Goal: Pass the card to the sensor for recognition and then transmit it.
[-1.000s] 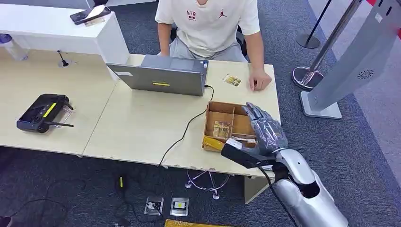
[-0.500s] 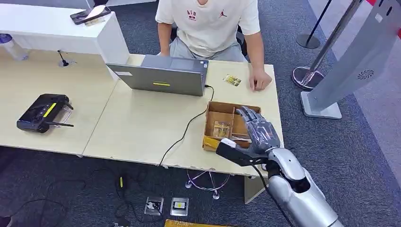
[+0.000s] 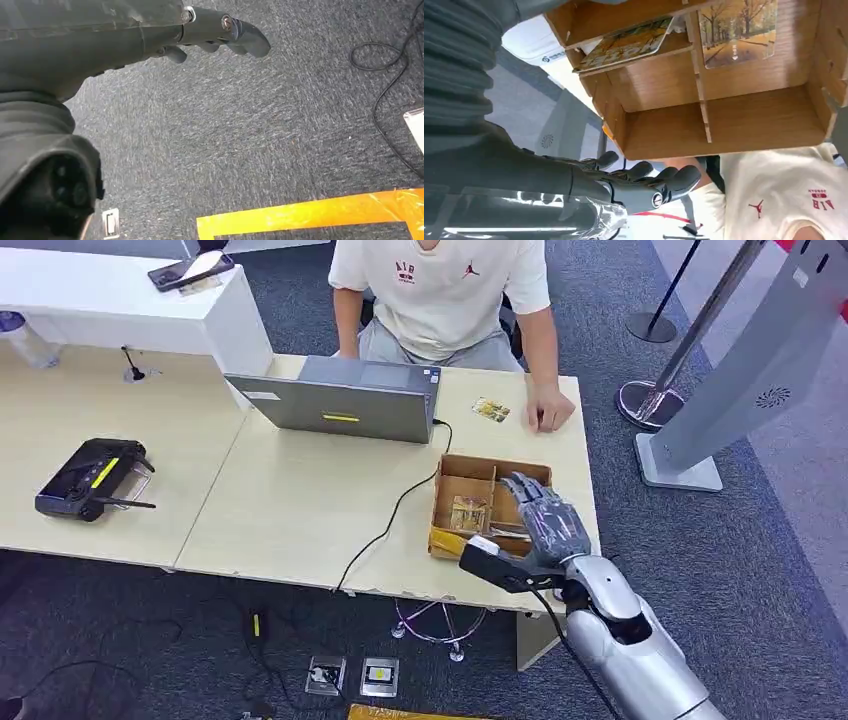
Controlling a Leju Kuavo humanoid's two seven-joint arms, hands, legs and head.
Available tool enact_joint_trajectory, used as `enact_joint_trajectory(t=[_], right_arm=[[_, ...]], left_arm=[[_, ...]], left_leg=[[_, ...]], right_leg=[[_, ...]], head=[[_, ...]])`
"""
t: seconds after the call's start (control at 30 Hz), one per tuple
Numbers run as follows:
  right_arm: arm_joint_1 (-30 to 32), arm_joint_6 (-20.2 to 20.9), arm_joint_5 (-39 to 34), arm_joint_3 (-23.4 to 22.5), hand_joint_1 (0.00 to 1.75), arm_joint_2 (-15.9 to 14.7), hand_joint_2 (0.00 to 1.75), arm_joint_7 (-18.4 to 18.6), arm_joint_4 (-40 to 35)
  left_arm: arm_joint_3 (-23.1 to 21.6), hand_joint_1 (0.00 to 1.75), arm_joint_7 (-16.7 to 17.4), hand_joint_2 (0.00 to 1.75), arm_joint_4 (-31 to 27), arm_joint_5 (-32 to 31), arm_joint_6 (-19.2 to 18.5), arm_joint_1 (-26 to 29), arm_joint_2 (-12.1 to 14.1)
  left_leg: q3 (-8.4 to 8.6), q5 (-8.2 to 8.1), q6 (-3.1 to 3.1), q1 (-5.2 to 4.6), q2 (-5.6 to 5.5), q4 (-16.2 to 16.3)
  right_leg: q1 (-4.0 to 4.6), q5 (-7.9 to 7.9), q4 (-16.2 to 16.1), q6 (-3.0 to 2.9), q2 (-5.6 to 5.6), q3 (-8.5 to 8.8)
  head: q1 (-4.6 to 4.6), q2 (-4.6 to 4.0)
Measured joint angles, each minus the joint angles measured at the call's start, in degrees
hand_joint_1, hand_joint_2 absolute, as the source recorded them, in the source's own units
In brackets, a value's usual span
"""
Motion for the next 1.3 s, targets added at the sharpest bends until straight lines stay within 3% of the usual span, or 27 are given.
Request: enact_joint_trajectory(t=[0.7,1.3], right_arm=[[-0.04,-4.11,-0.52,-0.77,0.0,-0.52,1.75,-0.83,4.33],[-0.09,-4.85,-0.52,-0.87,0.0,-0.59,1.75,-1.71,5.97]], left_arm=[[0.0,0.0,0.0,0.0,0.0,-0.59,-0.04,0.0,-0.15],[0.0,0.0,-0.37,0.0,0.0,-0.76,-0.04,-0.01,-0.17]], left_leg=[[0.02,0.0,0.0,0.0,0.01,0.01],[0.02,0.0,0.0,0.0,0.01,0.0]], right_leg=[[0.0,0.0,0.0,0.0,0.03,-0.01],[0.0,0.0,0.0,0.0,0.03,-0.01]], head=[[0.0,0.0],[0.0,0.0]])
